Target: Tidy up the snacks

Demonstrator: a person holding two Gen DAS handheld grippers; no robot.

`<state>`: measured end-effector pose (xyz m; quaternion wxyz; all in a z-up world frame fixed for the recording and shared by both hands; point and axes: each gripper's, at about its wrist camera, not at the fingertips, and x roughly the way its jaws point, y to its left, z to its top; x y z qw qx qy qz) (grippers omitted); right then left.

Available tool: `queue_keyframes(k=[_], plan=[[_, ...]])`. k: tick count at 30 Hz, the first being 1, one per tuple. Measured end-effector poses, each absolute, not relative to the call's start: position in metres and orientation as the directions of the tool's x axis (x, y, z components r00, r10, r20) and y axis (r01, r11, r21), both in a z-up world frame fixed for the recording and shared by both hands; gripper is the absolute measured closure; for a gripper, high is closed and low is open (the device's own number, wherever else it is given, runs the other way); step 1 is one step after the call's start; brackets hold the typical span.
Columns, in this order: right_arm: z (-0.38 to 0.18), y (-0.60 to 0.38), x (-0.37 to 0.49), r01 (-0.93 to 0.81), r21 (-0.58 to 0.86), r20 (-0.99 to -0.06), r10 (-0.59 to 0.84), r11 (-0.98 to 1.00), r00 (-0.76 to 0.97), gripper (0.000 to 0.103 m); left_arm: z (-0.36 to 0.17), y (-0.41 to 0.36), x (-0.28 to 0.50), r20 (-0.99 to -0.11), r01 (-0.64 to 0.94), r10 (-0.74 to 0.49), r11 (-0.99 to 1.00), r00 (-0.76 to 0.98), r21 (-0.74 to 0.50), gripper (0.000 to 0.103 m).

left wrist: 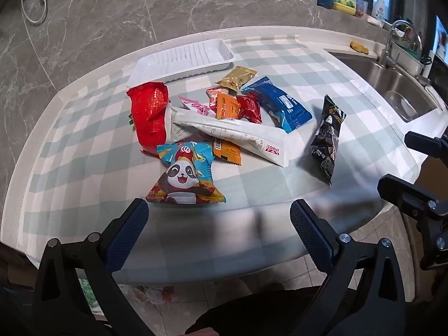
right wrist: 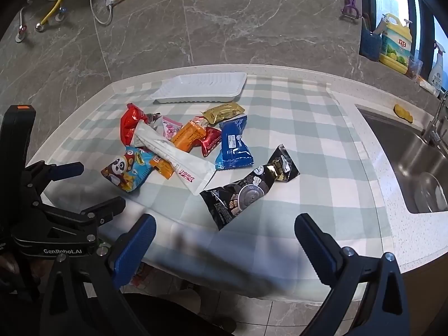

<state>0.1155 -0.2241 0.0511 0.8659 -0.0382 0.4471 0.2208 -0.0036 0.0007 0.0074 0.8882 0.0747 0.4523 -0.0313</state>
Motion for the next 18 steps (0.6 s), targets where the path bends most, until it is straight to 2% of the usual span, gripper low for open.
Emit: queue_keyframes(k=[18], plan=[[0.0505, -0.2221, 0.1123, -0.419, 0.127, -0.79, 0.347, 0.899, 0.506, 0.002, 0.008, 0.0025, -0.0063, -0.806, 0.126, 0.008, 0.987, 0.592, 0.102, 0.0]])
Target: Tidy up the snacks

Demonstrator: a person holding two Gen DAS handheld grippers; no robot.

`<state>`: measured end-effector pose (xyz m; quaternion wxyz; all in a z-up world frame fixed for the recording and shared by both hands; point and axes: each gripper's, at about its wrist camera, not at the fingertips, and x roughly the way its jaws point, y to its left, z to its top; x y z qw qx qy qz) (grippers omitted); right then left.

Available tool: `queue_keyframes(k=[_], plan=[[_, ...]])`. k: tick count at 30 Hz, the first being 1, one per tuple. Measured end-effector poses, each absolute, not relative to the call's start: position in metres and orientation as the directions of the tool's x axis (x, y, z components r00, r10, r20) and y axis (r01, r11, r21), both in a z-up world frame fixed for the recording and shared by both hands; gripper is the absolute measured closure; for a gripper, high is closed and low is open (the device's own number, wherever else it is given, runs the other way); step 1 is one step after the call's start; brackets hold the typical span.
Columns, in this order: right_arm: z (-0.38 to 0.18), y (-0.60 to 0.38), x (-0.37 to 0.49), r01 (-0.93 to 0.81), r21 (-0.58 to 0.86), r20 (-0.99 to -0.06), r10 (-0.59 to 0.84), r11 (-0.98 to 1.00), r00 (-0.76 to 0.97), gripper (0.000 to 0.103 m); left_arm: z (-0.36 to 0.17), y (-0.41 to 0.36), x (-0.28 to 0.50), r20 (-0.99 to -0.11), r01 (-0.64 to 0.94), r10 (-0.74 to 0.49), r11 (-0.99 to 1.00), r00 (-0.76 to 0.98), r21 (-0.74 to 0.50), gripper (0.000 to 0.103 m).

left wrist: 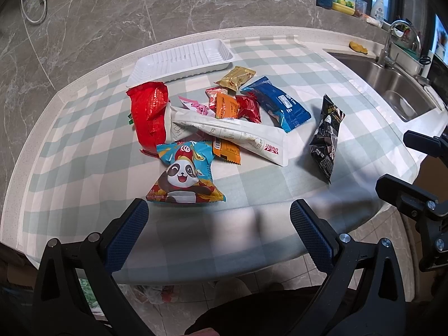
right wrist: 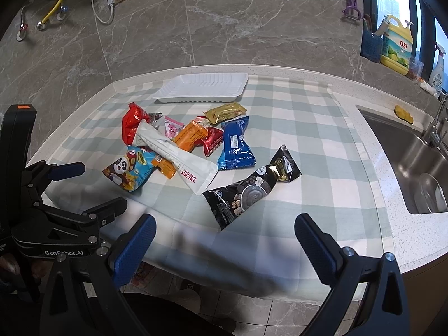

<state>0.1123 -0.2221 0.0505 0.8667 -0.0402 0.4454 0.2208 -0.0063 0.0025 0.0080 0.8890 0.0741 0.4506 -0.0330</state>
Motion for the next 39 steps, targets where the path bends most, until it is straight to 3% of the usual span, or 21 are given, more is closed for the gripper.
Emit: queue_keyframes(k=[39], plan=[[0.0551, -0.2155, 0.1114, -0.421, 0.12, -0.789, 0.344, 0.899, 0.509, 0.002, 0.0083, 0.0033, -0.0071, -0.805, 0.125, 0.007, 0.987, 0.594, 0.101, 0.0]])
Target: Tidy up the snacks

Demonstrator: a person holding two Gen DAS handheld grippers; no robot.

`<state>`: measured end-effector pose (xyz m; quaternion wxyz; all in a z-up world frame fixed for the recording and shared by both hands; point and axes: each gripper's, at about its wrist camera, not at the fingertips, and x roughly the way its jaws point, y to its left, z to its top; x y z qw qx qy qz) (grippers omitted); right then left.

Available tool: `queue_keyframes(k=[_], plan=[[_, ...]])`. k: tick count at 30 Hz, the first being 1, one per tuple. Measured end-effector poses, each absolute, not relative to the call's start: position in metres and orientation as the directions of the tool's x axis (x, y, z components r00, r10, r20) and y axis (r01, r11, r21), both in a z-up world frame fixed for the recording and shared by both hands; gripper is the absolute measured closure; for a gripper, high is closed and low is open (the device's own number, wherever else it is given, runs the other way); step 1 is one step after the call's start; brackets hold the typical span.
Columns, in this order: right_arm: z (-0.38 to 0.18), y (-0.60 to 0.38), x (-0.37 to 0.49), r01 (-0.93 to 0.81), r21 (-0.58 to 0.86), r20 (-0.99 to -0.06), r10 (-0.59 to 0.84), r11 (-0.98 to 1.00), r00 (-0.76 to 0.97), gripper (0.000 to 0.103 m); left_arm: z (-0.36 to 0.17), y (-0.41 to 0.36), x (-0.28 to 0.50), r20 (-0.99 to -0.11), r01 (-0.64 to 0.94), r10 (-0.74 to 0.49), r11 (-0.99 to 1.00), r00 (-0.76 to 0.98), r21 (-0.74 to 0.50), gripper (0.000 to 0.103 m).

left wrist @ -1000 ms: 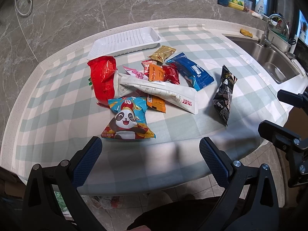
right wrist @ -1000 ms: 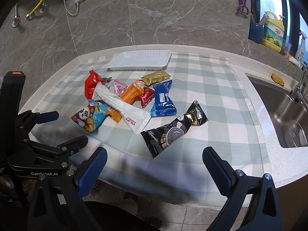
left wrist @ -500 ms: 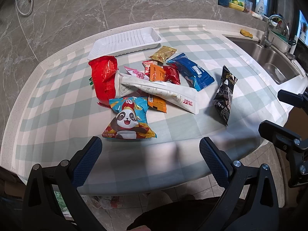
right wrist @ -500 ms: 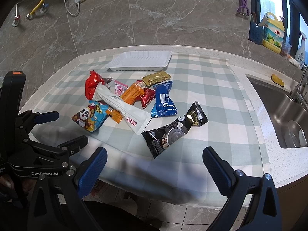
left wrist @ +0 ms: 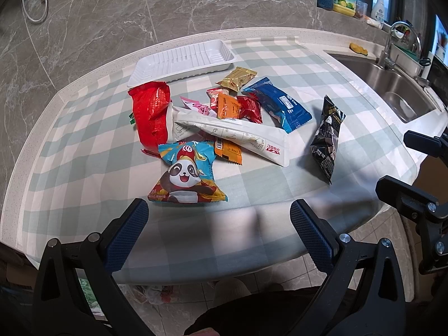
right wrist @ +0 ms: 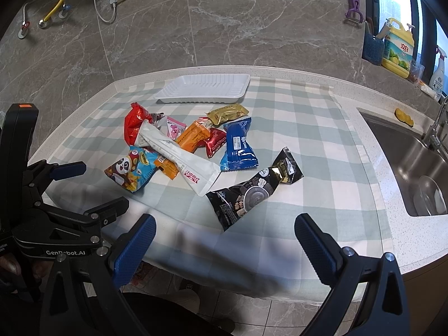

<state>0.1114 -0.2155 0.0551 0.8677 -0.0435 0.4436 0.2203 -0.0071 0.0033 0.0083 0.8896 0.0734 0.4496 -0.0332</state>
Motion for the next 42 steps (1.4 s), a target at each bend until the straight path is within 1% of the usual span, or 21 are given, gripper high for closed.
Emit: queue_keyframes(k=[42], plan=[[0.0589, -0.2126, 0.1135, -0.421, 0.115, -0.79, 0.34, 0.9, 0.51, 0.002, 0.0078, 0.0033, -0.0038, -0.809, 0.123, 0.007, 0.988, 0.588, 0.098, 0.0]])
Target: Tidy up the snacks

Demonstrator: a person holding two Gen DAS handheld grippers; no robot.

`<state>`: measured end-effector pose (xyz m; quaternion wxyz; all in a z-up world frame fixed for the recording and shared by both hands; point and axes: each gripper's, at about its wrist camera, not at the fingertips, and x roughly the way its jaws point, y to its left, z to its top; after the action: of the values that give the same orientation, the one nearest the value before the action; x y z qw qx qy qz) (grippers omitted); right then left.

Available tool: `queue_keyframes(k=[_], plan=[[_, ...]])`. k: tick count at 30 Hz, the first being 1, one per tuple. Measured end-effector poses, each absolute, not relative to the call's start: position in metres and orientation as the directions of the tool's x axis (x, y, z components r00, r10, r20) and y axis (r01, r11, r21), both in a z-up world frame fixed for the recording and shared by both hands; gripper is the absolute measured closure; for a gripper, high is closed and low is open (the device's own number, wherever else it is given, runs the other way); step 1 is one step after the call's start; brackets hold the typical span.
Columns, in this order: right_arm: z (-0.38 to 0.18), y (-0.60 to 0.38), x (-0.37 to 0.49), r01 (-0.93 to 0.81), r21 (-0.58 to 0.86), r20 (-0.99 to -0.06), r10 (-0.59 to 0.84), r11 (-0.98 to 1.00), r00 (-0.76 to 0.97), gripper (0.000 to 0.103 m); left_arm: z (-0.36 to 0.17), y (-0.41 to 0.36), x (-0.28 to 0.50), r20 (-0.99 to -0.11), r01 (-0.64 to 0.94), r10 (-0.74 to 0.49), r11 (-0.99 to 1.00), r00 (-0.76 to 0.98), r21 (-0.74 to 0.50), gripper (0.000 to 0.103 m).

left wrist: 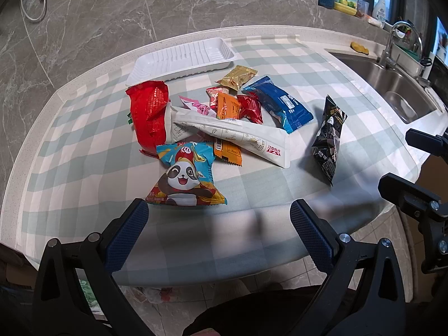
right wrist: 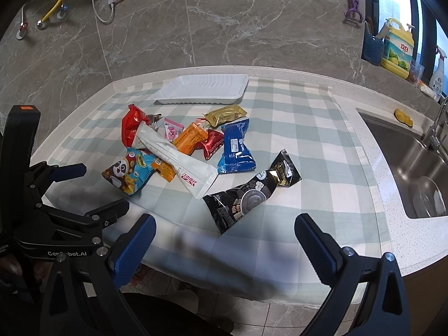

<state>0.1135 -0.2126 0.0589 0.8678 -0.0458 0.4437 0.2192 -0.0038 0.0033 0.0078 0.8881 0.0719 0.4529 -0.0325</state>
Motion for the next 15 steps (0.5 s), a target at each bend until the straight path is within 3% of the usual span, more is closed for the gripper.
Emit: queue_keyframes(k=[15], plan=[[0.0591, -0.2124, 0.1131, -0.422, 0.115, -0.791, 0.339, 0.9, 0.509, 0.002, 0.0079, 0.0035, -0.0036, -0.81, 0.123, 0.007, 0.988, 0.587, 0.098, 0.0]])
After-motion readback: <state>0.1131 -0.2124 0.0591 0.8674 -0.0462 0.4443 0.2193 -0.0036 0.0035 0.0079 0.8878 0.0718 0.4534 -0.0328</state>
